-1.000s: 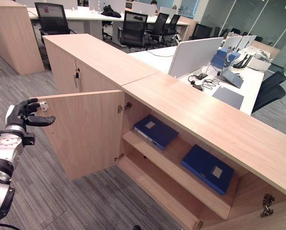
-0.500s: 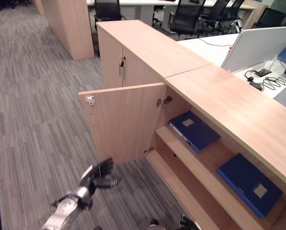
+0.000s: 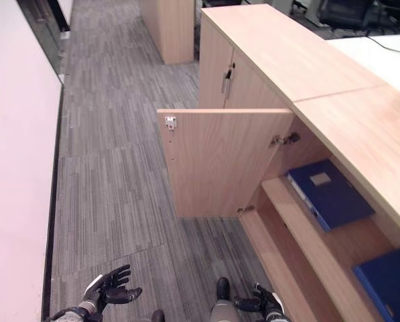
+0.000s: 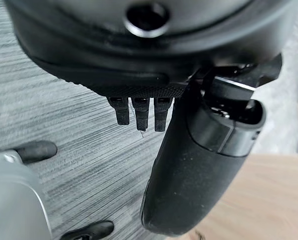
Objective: Put the empty folder in the office cabinet
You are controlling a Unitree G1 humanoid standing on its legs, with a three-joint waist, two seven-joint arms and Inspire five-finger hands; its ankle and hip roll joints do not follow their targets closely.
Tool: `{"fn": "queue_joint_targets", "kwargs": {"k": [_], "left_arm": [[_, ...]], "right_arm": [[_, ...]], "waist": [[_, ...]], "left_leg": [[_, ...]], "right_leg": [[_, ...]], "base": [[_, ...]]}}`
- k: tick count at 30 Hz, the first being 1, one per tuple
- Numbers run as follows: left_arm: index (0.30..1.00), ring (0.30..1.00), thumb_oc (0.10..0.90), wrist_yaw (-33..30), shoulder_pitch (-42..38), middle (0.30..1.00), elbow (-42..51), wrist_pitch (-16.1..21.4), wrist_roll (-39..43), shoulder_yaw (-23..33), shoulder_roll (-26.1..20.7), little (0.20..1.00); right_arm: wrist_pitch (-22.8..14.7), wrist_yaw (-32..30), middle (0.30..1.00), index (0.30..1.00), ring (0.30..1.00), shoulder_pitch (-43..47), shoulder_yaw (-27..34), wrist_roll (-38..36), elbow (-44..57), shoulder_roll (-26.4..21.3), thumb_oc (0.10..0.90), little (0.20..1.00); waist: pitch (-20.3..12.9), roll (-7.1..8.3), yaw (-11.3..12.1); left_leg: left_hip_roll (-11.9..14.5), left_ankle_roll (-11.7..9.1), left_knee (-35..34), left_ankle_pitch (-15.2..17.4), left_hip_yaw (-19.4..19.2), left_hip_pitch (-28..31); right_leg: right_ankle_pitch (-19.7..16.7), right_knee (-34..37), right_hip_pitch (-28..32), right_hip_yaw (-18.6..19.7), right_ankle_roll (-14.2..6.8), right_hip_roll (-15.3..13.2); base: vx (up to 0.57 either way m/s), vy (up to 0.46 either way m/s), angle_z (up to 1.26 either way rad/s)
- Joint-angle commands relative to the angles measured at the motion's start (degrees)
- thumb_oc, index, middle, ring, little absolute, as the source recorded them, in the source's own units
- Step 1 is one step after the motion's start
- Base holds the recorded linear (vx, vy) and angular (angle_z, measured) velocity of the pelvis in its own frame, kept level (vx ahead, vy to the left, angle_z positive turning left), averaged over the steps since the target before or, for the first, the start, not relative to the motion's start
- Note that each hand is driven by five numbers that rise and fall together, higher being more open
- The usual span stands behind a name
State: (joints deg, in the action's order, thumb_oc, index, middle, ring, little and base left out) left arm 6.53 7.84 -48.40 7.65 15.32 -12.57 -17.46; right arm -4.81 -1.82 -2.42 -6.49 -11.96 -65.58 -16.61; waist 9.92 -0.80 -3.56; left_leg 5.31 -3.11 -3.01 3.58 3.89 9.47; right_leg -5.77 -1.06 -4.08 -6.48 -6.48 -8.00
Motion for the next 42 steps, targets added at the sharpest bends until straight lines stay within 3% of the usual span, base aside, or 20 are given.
{"fn": "queue_joint_targets", "kwargs": {"k": [1,4,6,8,10,13,15,16,17,18,20,23,32,42], "left_arm": [[0.9,0.9,0.8,-1.31,-5.72,0.9,-0.76,3.26,-0.9,-0.3,-0.27,0.9],[0.9,0.9,0.8,-1.55,-6.32,0.9,-4.35,3.17,-1.01,0.17,0.22,0.9],[0.9,0.9,0.8,-1.76,-7.32,0.9,-5.63,2.88,-0.58,0.17,0.44,0.9],[0.9,0.9,0.8,-1.83,-7.24,0.9,-5.67,2.7,-0.1,0.38,0.61,0.9],[0.9,0.9,0.8,-2.42,-7.7,0.9,-6.37,2.65,0.05,0.51,0.81,0.9],[0.9,0.9,0.8,-2.7,-7.74,0.9,-6.48,2.8,0.79,1.03,1.29,0.9],[0.9,0.9,0.8,-2.54,-7.13,0.9,-5.64,2.8,0.65,0.71,1.24,0.9],[0.9,0.9,0.8,-2.46,-6.97,0.9,-5.77,2.75,0.44,0.3,1.35,0.9],[0.9,0.9,0.8,-2.46,-6.96,0.9,-5.77,2.75,0.44,0.29,1.35,0.9],[0.9,0.9,0.8,-2.78,-7.5,0.9,-6.96,2.08,-1.73,-0.08,1.08,0.9],[0.9,0.9,0.8,-2.52,-7.24,0.9,-8.0,2.58,-0.82,0.66,0.97,0.9],[0.9,0.9,0.8,-2.68,-6.38,0.9,-8.12,2.71,-0.77,1.48,0.96,0.9],[0.9,0.9,0.8,-2.72,-5.7,0.9,-8.26,2.46,-0.11,2.66,0.45,0.9],[0.9,0.9,0.8,-4.37,-8.81,0.9,0.32,3.82,3.15,4.06,-1.97,0.9]], "right_arm": [[-1.16,-1.23,0.9,0.9,0.9,-0.68,1.56,-0.84,-1.09,-4.15,0.8,0.9],[-1.17,-1.19,0.9,0.9,0.9,-0.7,1.66,-0.79,-2.12,-4.64,0.8,0.9],[-1.28,-1.53,0.9,0.9,0.9,-0.06,1.92,-1.47,-1.84,-5.37,0.8,0.9],[-1.22,-1.54,0.9,0.9,0.9,0.33,1.44,-1.43,-1.14,-5.98,0.8,0.9],[-1.08,-1.75,0.9,0.9,0.9,1.28,1.12,-1.53,-0.75,-6.52,0.8,0.9],[-1.36,-2.05,0.9,0.9,0.9,2.28,1.06,-2.25,0.0,-6.92,0.8,0.9],[-1.54,-1.88,0.9,0.9,0.9,2.58,0.74,-2.39,0.34,-7.05,0.8,0.9],[-1.55,-1.86,0.9,0.9,0.9,2.66,0.51,-2.37,0.42,-7.04,0.8,0.9],[-1.55,-1.86,0.9,0.9,0.9,2.65,0.51,-2.37,0.42,-7.04,0.8,0.9],[-1.31,-2.45,0.9,0.9,0.9,3.01,-0.08,-1.74,-0.01,-6.97,0.8,0.9],[-1.77,-1.53,0.9,0.9,0.9,3.12,-0.82,-1.82,0.5,-5.96,0.8,0.9],[-2.09,-1.43,0.9,0.9,0.9,2.3,-1.32,-1.19,0.73,-5.31,0.8,0.9],[-1.26,-0.53,0.9,0.9,0.9,0.67,-2.6,0.27,0.8,-3.59,0.8,0.9],[-0.71,-0.4,0.9,0.9,0.9,-0.91,-1.62,-0.46,1.55,-2.25,0.8,0.9]], "waist": [[-1.18,-0.52,-1.67],[-1.36,-1.29,-1.85],[0.06,-0.23,-1.49],[0.95,1.33,-0.85],[1.6,2.0,-0.34],[1.84,2.04,0.81],[1.73,1.83,2.16],[1.62,1.65,3.03],[1.71,1.66,3.08],[1.75,1.12,4.76],[0.88,0.94,4.9],[-0.76,0.5,4.51],[-1.76,1.42,4.32],[-3.62,2.27,3.08]], "left_leg": [[-0.61,-2.08,5.7,6.11,0.06,4.86],[1.41,-5.32,10.97,-0.32,-1.1,2.61],[1.71,-7.06,21.26,-6.49,-1.87,-3.34],[1.32,-6.81,29.24,-8.05,-3.32,-6.71],[2.57,-6.09,32.12,-8.17,-5.02,-9.25],[4.94,-5.46,26.38,-7.13,-5.96,-11.57],[4.32,-4.73,17.32,-4.92,-4.05,-12.14],[3.8,-4.58,11.85,-5.15,-2.83,-12.6],[3.79,-4.58,11.74,-5.19,-2.89,-12.42],[3.07,-4.41,4.81,-9.32,-0.72,-15.69],[2.75,-4.55,0.11,-9.0,0.31,-12.93],[2.76,-4.64,-1.3,-8.56,-0.59,-10.07],[1.59,-3.09,-1.99,-6.47,-2.27,-6.43],[-0.9,-1.11,-1.99,-3.24,-3.56,-5.21]], "right_leg": [[-1.49,-0.02,-5.25,-1.05,-4.26,-1.47],[1.2,0.72,-2.23,-3.63,-2.33,0.14],[2.61,1.13,0.28,-4.57,-0.67,-0.22],[3.76,1.67,2.5,-4.53,0.72,-0.54],[4.69,2.72,4.56,-4.25,1.13,-0.48],[5.71,4.39,6.94,-4.01,0.45,-0.39],[6.21,5.13,8.0,-2.96,-0.36,0.15],[7.06,5.44,8.99,-2.4,-0.66,0.52],[7.07,5.44,9.09,-2.36,-0.66,0.5],[8.14,6.05,10.92,-1.38,-0.64,1.88],[8.19,5.97,11.08,0.1,-0.77,2.96],[8.22,6.04,10.93,0.22,-0.97,3.06],[8.2,5.95,12.27,1.45,-1.88,1.95],[7.66,5.72,11.74,3.55,-3.7,-0.51]], "base": [[0.19,-0.157,0.18],[0.2,-0.177,0.26],[0.11,-0.181,0.19],[0.12,-0.194,0.08],[0.14,-0.142,-0.05],[0.17,-0.003,0.05],[0.24,0.067,0.05],[0.18,0.048,-0.07],[0.24,0.038,-0.03],[0.18,0.021,-0.08],[0.18,0.038,-0.43],[0.14,0.082,-0.75],[0.08,0.078,-0.17],[0.06,0.084,-0.06]]}}
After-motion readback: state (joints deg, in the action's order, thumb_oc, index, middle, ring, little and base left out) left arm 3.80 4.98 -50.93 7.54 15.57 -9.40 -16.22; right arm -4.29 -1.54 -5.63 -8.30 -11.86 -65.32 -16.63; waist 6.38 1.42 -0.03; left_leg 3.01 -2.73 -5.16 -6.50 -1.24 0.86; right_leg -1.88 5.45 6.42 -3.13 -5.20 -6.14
